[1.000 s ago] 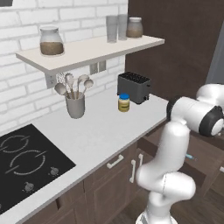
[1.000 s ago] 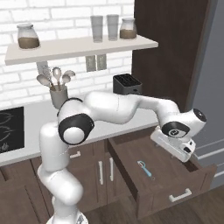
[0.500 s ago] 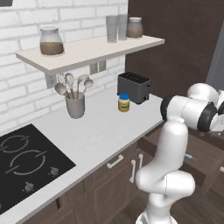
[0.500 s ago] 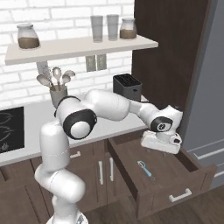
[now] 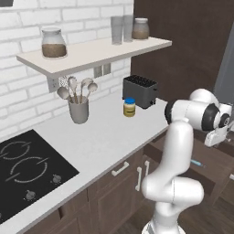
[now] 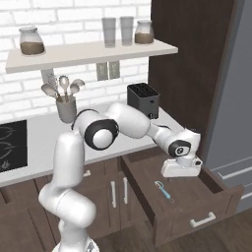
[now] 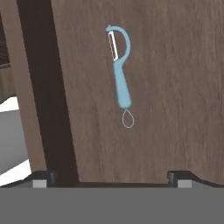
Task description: Pick the peeler from the drawer and place it on the counter.
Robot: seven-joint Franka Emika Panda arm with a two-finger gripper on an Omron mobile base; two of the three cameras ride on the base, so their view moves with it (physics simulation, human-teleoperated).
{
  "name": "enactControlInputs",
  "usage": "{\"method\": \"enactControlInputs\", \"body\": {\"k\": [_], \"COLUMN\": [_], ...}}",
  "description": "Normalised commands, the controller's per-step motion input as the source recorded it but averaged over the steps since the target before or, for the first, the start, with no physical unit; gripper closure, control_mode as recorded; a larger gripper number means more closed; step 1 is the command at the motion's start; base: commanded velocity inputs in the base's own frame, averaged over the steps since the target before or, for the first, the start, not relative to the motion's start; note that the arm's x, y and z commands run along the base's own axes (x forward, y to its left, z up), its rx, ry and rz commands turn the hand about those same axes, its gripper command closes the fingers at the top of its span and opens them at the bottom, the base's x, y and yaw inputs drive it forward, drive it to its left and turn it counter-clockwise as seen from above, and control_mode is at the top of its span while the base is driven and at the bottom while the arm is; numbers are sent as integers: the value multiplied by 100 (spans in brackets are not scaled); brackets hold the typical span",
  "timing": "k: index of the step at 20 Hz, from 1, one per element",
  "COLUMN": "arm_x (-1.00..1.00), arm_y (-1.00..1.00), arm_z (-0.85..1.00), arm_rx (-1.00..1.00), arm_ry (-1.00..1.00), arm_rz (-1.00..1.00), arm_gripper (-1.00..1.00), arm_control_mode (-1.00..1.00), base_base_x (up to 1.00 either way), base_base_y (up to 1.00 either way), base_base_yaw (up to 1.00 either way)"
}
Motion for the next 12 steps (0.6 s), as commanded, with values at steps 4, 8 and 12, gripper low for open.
{"method": "enactControlInputs", "body": {"k": [4, 8, 12], "arm_x": [11, 0, 0], "arm_y": [0, 6, 30], "arm_z": [-40, -49, -40], "arm_rx": [0, 0, 0], "arm_ry": [-4, -12, -7], "arm_rz": [10, 4, 0], "arm_gripper": [-100, -100, -100], "arm_control_mode": [-100, -100, -100], "base_base_x": [0, 0, 0], "base_base_y": [0, 0, 0], "base_base_yaw": [0, 0, 0]}}
